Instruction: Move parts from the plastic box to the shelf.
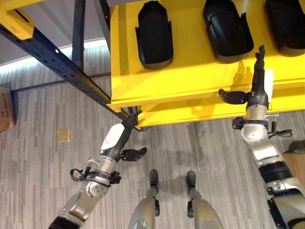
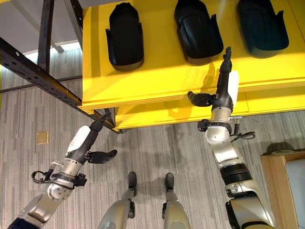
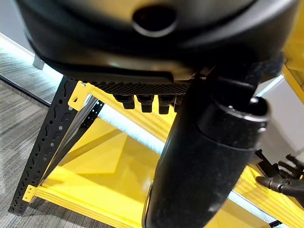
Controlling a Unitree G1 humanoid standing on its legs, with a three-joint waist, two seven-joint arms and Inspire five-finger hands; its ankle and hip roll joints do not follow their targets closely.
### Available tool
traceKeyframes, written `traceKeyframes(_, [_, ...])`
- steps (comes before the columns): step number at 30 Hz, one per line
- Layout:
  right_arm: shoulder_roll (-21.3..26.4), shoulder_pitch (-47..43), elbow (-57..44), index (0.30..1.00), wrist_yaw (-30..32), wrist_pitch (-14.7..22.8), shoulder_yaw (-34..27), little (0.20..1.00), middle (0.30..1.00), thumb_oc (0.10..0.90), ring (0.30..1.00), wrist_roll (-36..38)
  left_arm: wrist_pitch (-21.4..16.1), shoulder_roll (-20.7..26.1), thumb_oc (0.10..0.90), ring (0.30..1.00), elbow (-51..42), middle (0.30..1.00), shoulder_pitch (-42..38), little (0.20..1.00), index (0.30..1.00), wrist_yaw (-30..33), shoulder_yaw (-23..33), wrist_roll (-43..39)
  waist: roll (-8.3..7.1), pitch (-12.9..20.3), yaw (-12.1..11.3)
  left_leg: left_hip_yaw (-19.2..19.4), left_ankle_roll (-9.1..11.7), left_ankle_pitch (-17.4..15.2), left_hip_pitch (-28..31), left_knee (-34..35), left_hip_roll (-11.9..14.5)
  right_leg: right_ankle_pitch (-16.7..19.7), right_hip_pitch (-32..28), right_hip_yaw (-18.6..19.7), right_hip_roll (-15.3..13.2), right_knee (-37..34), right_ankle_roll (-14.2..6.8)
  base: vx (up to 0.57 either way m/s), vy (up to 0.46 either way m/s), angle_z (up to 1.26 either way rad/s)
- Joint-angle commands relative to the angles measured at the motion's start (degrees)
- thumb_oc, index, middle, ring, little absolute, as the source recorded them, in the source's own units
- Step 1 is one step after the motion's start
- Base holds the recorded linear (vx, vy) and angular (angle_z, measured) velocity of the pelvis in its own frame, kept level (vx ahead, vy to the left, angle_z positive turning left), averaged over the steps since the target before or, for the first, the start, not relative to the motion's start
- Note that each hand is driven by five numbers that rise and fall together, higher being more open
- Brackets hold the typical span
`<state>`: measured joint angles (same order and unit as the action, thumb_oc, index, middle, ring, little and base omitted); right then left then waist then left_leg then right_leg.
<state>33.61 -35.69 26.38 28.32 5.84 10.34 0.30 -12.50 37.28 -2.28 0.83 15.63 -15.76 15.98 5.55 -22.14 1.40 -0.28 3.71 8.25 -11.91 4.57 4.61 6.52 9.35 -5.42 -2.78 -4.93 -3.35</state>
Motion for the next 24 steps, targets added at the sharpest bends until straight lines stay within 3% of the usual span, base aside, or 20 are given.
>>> traceKeyframes(1, [3.7,-8.5,-2.5,1.0,1.5,3.8,0.8,1.0,1.0,0.9,1.0,1.1,-3.0,0.9,0.9,1.0,-4.2,1.0,-1.2,1.0,1.0,3.2,2.7,-1.8,-3.15,2.0,0.0,1.7,0.6,-2.6,6.0,0.4,2.1,-5.9,3.3,-1.3,-2.0,10.4,-1.1,0.0,0.0,0.0])
traceKeyframes(24, [5.2,-14.7,6.7,1.0,-1.3,2.8,6.0,1.0,1.0,0.9,1.0,2.6,-3.3,1.3,0.9,1.0,-4.0,1.0,-1.1,1.0,1.0,3.5,2.9,-2.8,-3.34,1.1,-0.7,1.2,0.5,-2.3,5.3,0.4,2.0,-5.7,4.2,-1.2,-2.0,10.9,-0.9,0.0,0.0,0.0])
